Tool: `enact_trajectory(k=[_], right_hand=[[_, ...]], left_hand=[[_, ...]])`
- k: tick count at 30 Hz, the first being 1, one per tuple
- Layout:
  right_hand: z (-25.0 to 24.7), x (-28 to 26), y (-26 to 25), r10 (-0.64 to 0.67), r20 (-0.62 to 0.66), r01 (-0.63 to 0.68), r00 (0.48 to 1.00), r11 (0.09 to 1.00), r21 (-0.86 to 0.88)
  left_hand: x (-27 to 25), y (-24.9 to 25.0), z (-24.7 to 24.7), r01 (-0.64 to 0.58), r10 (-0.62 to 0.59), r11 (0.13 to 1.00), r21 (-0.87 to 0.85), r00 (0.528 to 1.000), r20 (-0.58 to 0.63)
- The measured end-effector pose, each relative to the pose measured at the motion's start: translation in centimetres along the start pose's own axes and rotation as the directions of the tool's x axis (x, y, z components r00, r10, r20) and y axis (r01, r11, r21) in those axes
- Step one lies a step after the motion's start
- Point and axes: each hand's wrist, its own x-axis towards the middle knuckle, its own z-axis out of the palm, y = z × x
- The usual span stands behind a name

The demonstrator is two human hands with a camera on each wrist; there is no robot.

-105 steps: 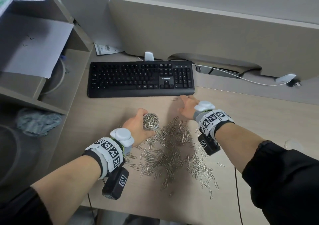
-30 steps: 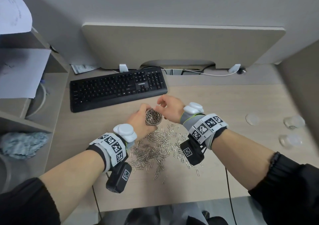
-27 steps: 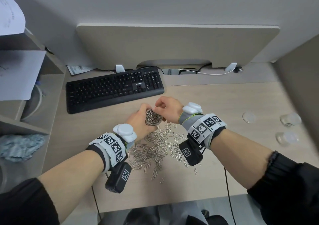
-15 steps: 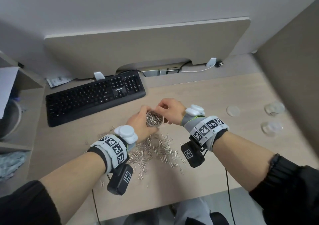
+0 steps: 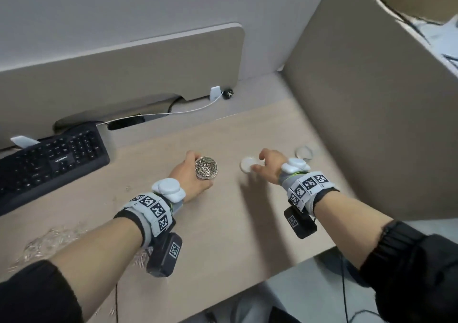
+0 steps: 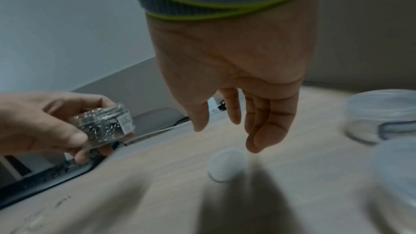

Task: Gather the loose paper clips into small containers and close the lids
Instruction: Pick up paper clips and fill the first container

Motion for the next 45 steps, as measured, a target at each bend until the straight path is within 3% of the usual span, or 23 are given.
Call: enact_trajectory(k=[4, 18, 23, 25, 28, 32, 45], right_hand=[[-0.4, 1.3, 4.0, -0.012, 0.005, 0.013, 1.000, 0.995, -0.104], [4.6, 4.7, 0.1, -0.308, 0.073, 0.316, 0.949, 0.934, -0.167], [4.8, 4.9, -0.9, -0.283, 0.062, 0.290, 0.957, 0.940, -0.182], [4.0, 4.2, -1.5, -0.247, 0.057, 0.253, 0.967, 0.956, -0.151], [2.1, 3.2, -2.8, -0.251, 0.000, 0.251, 0.968, 0.967, 0.051], [0.1, 1.5, -5.7, -0.320, -0.019, 0.313, 0.947, 0.909, 0.274], [-0.1, -1.9, -11.8, -0.505, 0.057, 0.477, 0.861, 0.843, 0.250]], left_hand=[[2.2, 3.4, 3.6, -0.001, 0.001, 1.000, 0.009, 1.000, 0.015], [3.4, 1.4, 6.6, 0.099, -0.099, 0.995, 0.004, 0.992, -0.080], [3.0, 0.4, 6.5, 0.097, -0.096, 0.995, 0.003, 0.994, -0.055], [2.8, 0.1, 6.0, 0.103, -0.102, 0.995, 0.006, 0.994, -0.046], [2.6, -0.2, 5.4, 0.104, -0.105, 0.994, -0.012, 0.993, -0.062], [2.3, -0.3, 4.2, 0.088, -0.094, 0.993, -0.079, 0.992, -0.085], [-0.1, -2.2, -0.2, 0.048, -0.064, 0.969, -0.243, 0.996, -0.057]])
